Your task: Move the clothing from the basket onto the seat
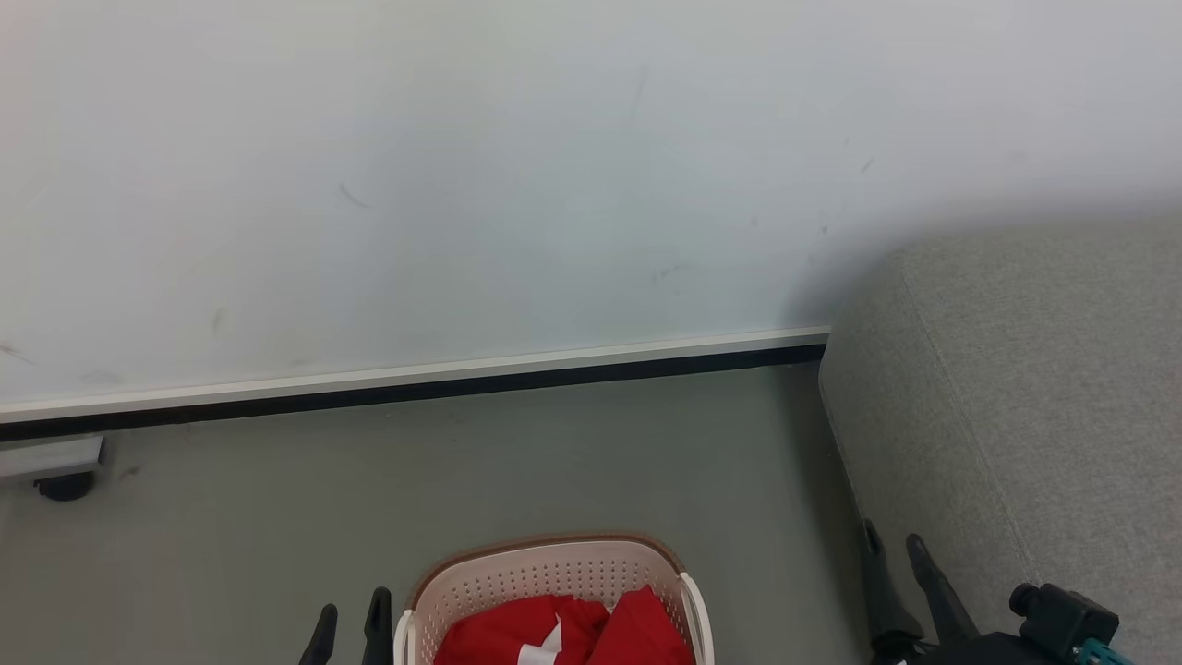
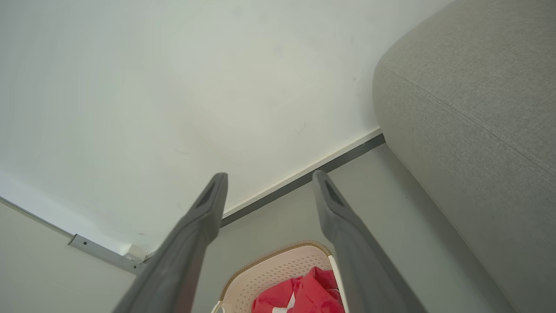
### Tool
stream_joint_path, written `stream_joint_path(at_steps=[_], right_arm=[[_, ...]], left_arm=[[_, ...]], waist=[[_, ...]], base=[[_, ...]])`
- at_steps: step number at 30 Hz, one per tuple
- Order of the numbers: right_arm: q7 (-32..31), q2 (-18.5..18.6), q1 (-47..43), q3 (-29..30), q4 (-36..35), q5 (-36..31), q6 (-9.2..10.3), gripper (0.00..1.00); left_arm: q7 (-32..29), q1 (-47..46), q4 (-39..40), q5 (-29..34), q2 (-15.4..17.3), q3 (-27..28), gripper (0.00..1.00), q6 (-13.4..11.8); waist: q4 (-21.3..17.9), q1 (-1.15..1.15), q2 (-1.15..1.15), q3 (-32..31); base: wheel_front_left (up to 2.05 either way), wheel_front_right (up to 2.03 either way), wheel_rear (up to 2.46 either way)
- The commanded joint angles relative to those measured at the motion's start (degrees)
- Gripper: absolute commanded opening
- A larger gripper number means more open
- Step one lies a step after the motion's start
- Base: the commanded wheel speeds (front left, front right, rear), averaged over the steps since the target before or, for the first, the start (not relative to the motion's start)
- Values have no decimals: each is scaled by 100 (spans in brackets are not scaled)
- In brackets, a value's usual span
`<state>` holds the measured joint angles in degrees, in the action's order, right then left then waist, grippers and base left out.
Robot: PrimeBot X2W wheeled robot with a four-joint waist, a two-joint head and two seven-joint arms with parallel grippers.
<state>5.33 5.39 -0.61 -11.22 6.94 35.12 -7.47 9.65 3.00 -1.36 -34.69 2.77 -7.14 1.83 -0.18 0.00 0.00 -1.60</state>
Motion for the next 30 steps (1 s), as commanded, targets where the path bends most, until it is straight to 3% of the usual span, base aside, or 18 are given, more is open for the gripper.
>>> stream_joint_path(at_steps=[1, 30], right_arm=[[64, 53, 100, -75, -31, -164, -2, 100], [584, 200, 104, -872, -66, -1824, -3, 100]], left_arm=[[51, -8, 58, 168, 11, -2, 100, -42], [328, 99, 421, 1772, 13, -88, 100, -191]], waist=[[6, 0, 0, -8], [4, 0, 0, -121]], base=[[0, 0, 0], [0, 0, 0]])
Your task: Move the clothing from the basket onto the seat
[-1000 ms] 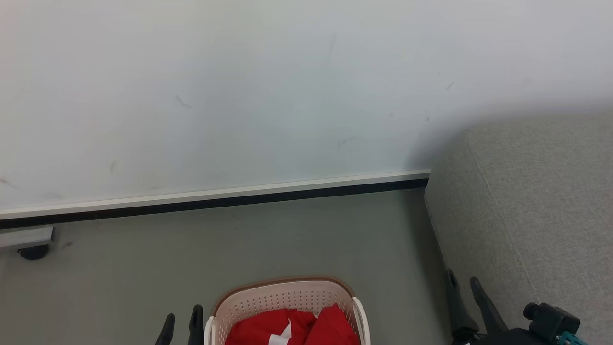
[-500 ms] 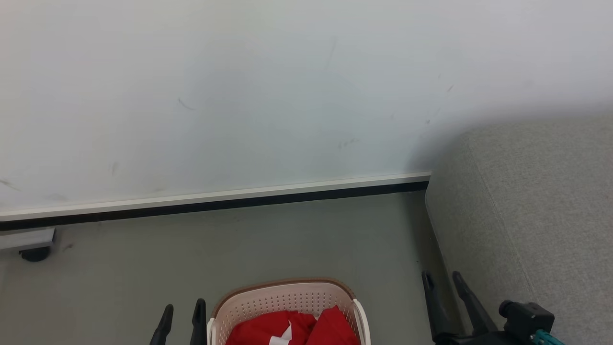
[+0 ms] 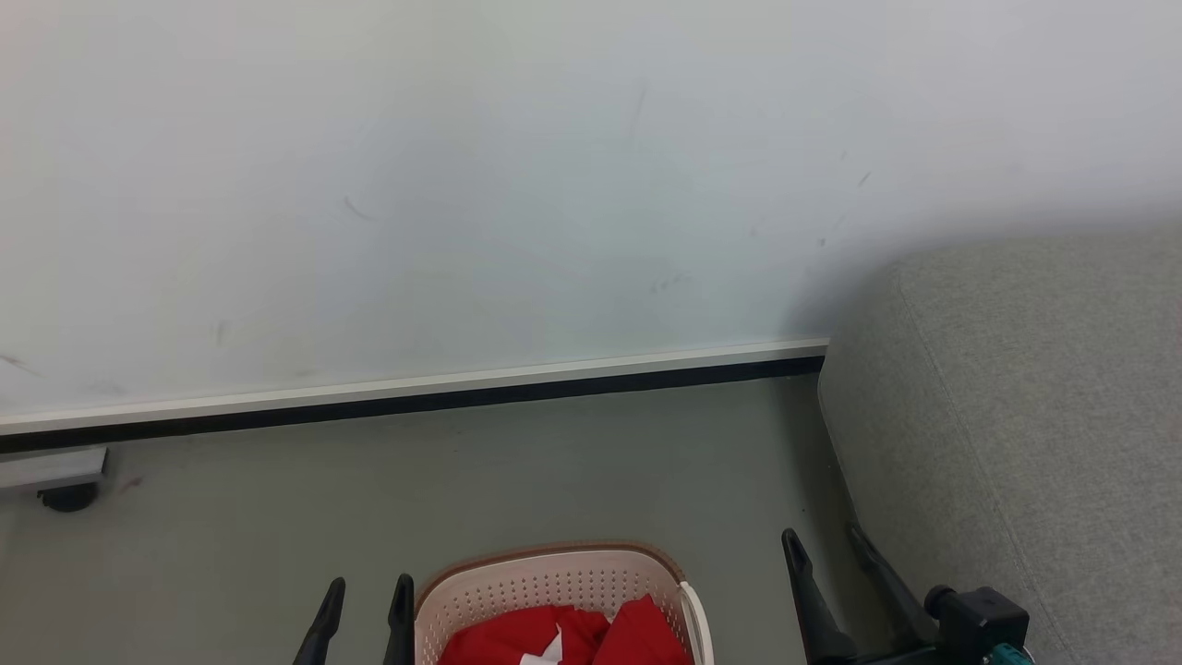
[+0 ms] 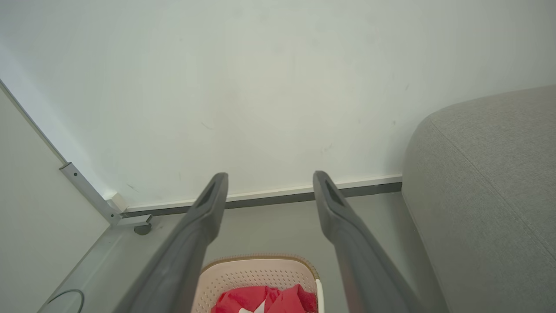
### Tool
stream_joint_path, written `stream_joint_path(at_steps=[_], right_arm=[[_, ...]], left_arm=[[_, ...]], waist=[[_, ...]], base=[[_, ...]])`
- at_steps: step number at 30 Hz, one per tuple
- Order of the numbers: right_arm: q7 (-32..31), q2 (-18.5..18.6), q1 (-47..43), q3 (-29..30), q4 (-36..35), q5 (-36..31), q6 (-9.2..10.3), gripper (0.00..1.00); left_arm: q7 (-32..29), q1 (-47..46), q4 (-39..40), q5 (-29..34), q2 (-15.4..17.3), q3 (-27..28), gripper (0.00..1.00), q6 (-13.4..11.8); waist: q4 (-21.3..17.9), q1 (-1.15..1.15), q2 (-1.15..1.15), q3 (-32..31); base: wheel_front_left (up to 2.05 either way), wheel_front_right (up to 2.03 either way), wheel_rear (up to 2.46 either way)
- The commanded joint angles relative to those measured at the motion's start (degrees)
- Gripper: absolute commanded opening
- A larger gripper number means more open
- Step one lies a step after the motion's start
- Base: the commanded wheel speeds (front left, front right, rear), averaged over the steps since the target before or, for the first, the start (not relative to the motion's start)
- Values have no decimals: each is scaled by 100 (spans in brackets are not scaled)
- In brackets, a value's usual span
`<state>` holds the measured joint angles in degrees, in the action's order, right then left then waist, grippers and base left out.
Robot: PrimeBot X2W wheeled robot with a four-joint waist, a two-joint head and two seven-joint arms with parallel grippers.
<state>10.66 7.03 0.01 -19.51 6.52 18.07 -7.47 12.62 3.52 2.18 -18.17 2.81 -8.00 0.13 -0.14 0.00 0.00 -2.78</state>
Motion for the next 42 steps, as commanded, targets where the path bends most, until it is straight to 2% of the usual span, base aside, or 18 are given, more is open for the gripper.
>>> stream_joint_path(at_steps=[1, 27, 42], right_arm=[[72, 32, 37, -56, -16, -161, -3, 100], [427, -52, 24, -268, 22, -1383, -4, 100], [458, -100, -54, -224, 9, -1459, -4, 100]], left_arm=[[43, 44, 87, 183, 10, -7, 100, -26], [244, 109, 262, 1343, 11, -91, 100, -258], [262, 178, 210, 1328, 11, -53, 100, -229]], waist=[[1, 0, 0, -7], [-22, 0, 0, -61], [-13, 0, 0, -132]], base=[[0, 0, 0], [0, 0, 0], [0, 0, 0]])
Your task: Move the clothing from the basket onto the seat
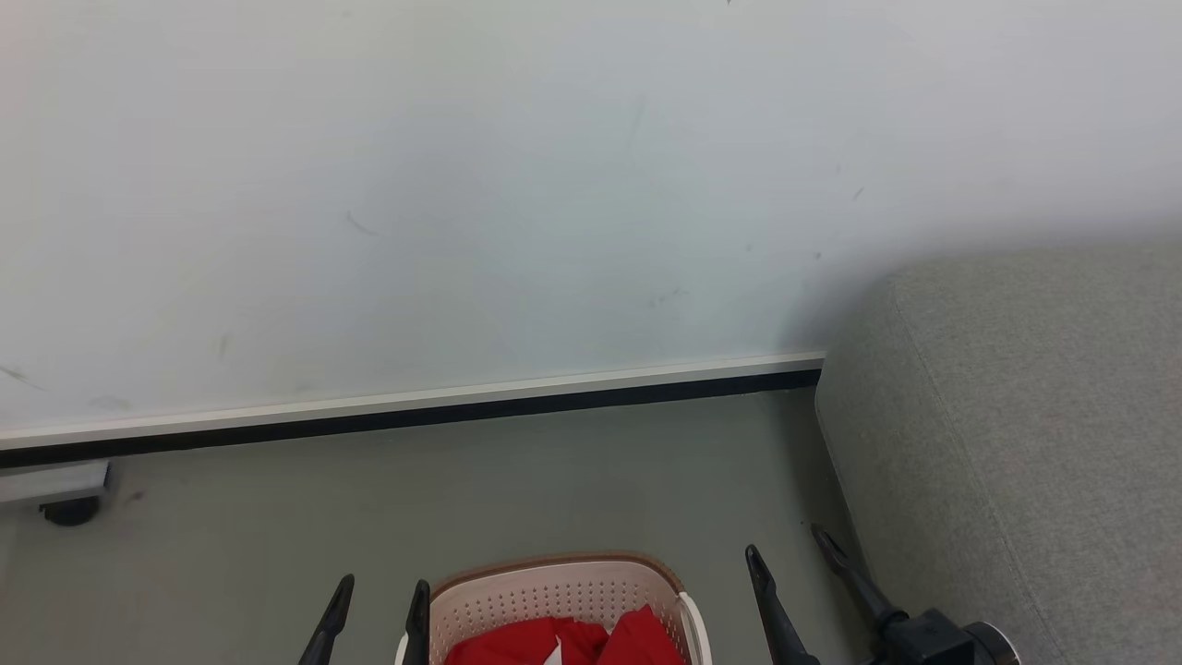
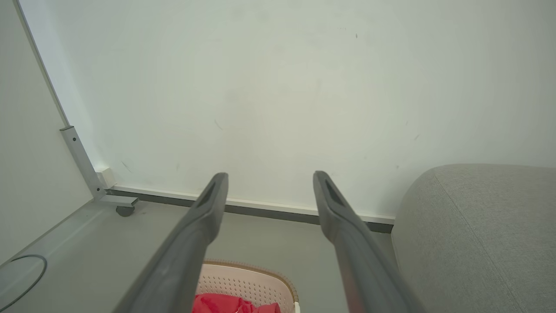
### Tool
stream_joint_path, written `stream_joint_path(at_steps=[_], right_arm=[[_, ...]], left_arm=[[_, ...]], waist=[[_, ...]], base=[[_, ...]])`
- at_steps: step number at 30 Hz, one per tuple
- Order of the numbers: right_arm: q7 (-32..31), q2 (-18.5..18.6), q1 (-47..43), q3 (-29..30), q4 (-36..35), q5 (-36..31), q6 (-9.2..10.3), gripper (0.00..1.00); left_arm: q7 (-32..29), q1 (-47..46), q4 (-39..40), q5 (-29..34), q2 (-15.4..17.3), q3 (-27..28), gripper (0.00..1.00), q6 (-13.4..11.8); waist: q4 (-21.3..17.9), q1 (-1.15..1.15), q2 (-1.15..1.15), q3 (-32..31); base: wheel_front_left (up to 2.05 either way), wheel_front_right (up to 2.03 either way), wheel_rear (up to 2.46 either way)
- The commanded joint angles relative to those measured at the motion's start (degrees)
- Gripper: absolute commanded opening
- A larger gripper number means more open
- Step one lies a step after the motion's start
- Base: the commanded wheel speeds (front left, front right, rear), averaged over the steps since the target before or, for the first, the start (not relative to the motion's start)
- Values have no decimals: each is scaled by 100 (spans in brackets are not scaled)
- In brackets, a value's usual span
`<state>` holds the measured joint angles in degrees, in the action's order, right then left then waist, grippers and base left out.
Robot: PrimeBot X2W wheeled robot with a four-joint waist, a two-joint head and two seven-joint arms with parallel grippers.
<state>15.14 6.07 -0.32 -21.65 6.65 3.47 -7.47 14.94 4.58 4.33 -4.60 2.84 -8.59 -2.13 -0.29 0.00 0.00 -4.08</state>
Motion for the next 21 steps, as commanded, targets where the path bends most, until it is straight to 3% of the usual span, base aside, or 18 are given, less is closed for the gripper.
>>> stream_joint_path(at_steps=[1, 21], right_arm=[[10, -5, -20, -11, -8, 1, -4, 100], [10, 2, 17, -22, -101, 28, -4, 100]], left_arm=[[30, 82, -6, -34, 8, 8, 100, -5], [30, 135, -91, -10, 8, 34, 100, 41]], waist=[[3, 0, 0, -9], [-34, 0, 0, 96]], base=[[0, 0, 0], [0, 0, 0]])
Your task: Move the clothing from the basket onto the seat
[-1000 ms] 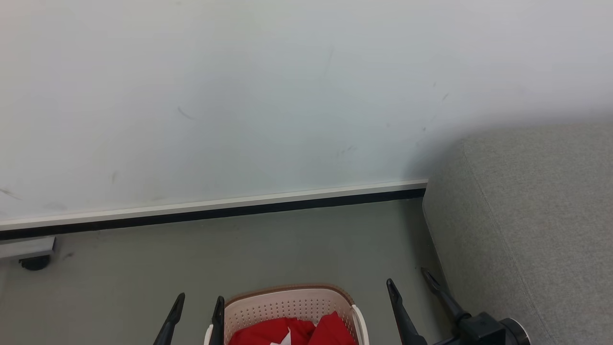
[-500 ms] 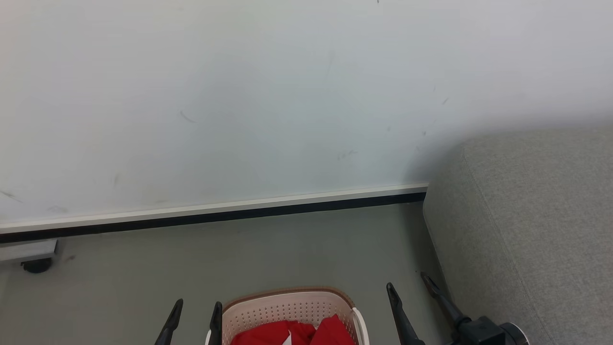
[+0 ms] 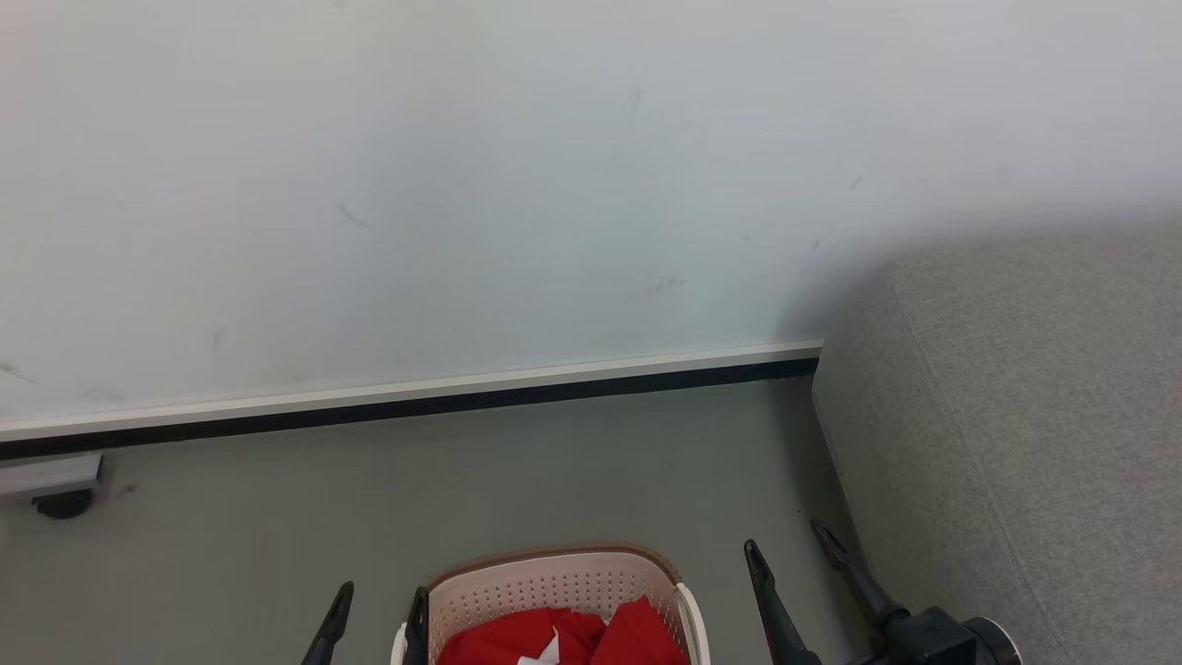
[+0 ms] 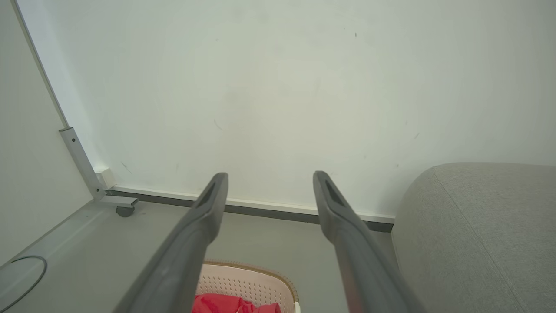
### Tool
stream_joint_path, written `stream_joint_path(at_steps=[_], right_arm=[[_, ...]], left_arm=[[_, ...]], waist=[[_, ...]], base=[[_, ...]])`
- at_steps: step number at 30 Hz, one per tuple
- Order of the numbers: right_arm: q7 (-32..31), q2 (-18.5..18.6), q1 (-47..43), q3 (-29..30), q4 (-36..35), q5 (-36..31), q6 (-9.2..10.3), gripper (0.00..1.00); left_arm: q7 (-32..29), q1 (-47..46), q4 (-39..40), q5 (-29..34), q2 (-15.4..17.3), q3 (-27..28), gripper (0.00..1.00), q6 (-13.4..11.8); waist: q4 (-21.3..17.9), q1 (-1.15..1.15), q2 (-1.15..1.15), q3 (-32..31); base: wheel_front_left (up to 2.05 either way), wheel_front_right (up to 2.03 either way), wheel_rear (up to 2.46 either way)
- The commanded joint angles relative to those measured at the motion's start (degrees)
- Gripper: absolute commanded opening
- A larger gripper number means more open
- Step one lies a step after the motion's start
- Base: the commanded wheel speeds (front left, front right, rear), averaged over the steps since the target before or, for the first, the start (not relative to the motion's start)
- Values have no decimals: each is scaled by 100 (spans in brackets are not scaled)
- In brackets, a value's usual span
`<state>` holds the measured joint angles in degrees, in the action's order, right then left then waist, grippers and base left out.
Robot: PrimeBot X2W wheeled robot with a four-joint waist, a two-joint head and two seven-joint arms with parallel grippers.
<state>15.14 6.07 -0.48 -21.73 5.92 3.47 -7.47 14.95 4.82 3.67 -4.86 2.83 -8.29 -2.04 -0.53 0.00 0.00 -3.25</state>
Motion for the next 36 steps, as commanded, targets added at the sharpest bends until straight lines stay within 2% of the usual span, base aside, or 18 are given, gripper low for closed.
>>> stream_joint_path(at_steps=[1, 12, 19, 31, 36], right_arm=[[10, 1, 42, -21, -45, 31, -4, 100], [10, 64, 280, 66, -262, 30, -4, 100], [10, 140, 594, 96, -437, -41, -4, 100], [9, 96, 1305, 123, -789, -123, -4, 100], [9, 19, 1553, 133, -924, -181, -4, 100]], left_arm=[[29, 109, -47, 18, 9, 3, 100, 42], [29, -129, -785, -439, 7, -196, 100, 509], [28, -669, -1662, -556, 9, -617, 100, 839], [24, -1934, -2947, -429, 12, -1306, 100, 946], [24, -2435, -3323, -621, 162, -1661, 100, 947]], waist=[[-20, 0, 0, 31], [-178, 0, 0, 435], [-272, 0, 0, 946], [-541, 0, 0, 2066], [-691, 0, 0, 2519]], base=[[0, 0, 0], [0, 0, 0], [0, 0, 0], [0, 0, 0], [0, 0, 0]])
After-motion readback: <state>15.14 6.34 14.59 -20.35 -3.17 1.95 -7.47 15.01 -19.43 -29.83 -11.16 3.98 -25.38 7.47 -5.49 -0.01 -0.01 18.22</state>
